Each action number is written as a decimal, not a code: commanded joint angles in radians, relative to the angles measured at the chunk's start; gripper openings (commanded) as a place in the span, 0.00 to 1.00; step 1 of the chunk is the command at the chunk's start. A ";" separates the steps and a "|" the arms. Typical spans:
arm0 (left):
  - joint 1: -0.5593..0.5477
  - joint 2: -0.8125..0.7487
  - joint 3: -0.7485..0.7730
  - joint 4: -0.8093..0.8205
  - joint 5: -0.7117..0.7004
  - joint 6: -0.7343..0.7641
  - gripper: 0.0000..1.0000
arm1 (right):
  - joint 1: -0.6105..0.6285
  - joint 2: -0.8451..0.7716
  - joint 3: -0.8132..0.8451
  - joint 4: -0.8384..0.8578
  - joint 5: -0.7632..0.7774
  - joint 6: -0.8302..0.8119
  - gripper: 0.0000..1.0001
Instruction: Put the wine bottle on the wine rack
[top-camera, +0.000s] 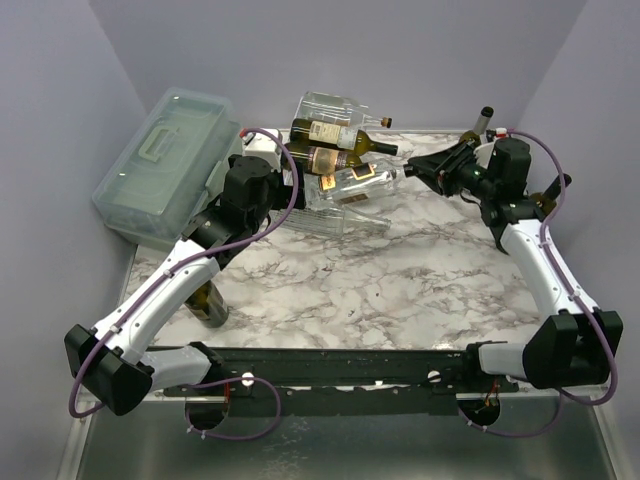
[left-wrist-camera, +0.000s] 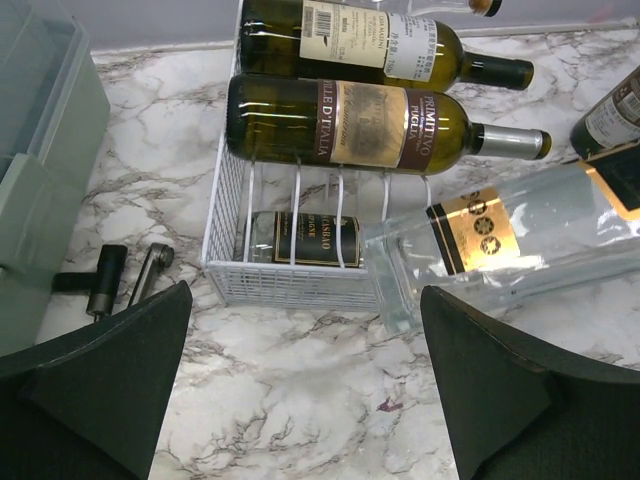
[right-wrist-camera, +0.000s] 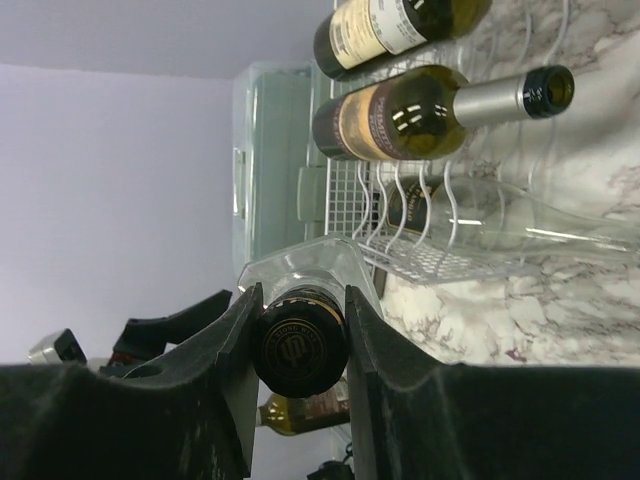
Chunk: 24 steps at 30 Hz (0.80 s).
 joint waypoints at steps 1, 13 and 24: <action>-0.009 -0.021 -0.010 0.016 -0.033 0.015 0.99 | -0.001 0.019 0.014 0.262 -0.012 0.165 0.01; -0.007 -0.007 -0.006 0.016 -0.036 0.028 0.99 | 0.053 0.102 -0.116 0.564 0.097 0.311 0.01; -0.007 -0.005 -0.007 0.016 -0.044 0.033 0.99 | 0.175 0.170 -0.193 0.762 0.260 0.379 0.01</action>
